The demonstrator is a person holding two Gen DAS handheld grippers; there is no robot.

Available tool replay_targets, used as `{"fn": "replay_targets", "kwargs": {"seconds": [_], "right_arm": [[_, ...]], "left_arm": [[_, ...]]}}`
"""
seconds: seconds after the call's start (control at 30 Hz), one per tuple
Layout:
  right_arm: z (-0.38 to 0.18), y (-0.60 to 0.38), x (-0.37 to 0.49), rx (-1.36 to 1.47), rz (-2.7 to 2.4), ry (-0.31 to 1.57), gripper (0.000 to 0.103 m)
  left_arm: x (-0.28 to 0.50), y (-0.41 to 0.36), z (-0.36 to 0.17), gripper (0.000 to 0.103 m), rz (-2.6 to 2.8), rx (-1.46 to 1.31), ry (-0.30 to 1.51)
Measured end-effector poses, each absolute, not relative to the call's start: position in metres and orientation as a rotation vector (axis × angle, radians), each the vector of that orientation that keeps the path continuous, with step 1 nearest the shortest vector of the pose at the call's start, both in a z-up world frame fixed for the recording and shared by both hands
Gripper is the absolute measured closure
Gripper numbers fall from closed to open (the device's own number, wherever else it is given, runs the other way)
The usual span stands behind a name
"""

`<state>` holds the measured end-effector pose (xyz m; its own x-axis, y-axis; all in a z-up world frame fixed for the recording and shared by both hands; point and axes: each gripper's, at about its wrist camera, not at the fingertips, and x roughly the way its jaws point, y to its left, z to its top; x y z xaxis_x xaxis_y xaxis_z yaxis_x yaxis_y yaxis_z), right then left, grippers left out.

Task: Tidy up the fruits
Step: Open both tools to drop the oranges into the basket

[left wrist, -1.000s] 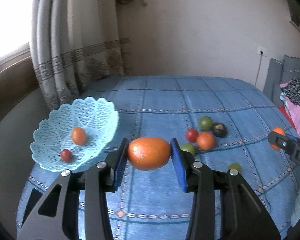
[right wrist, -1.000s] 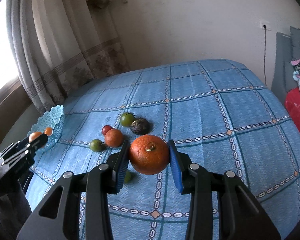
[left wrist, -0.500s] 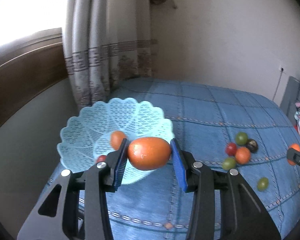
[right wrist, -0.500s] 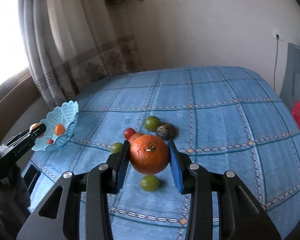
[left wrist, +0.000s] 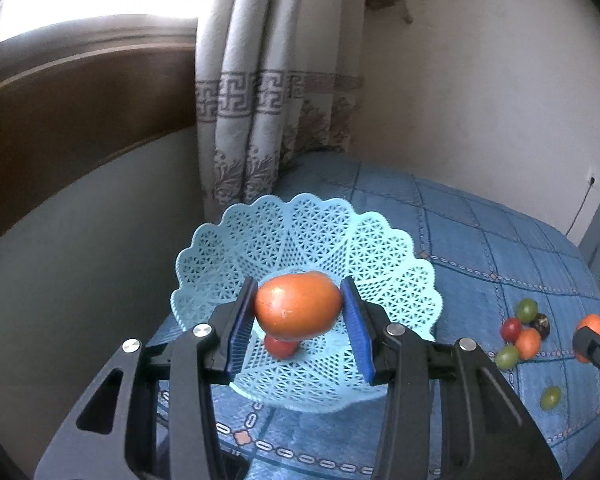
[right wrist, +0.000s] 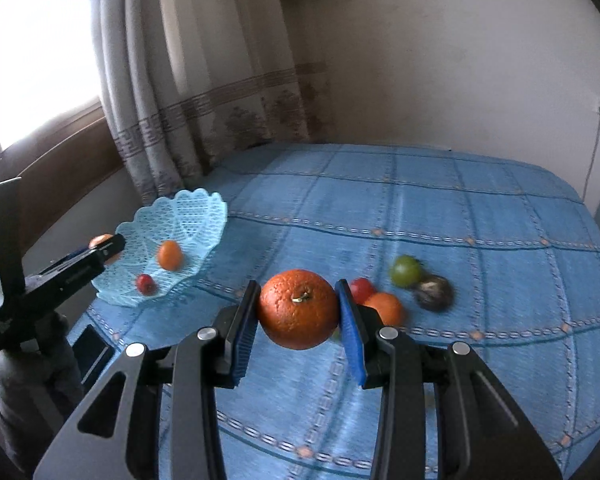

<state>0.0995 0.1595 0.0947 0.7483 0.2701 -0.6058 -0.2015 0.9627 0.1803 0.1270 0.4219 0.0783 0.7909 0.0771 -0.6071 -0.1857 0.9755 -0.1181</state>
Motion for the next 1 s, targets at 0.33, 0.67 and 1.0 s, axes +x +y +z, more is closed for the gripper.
{"fn": "replay_targets", "kwargs": {"seconds": [0.33,0.67,1.0], "right_arm": [[0.099,0.205,0.117,0.079,0.324,0.678,0.065],[0.103,0.252,0.143,0.063,0.398,0.663,0.065],[0.087,0.296,0.163,0.008,0.433,0.709,0.064]], "left_arm": [[0.120,0.439,0.086,0.048,0.155,-0.217,0.610],[0.113,0.454,0.099,0.031,0.186,-0.249,0.574],[0.110,0.470,0.104,0.020,0.209,-0.298,0.560]]}}
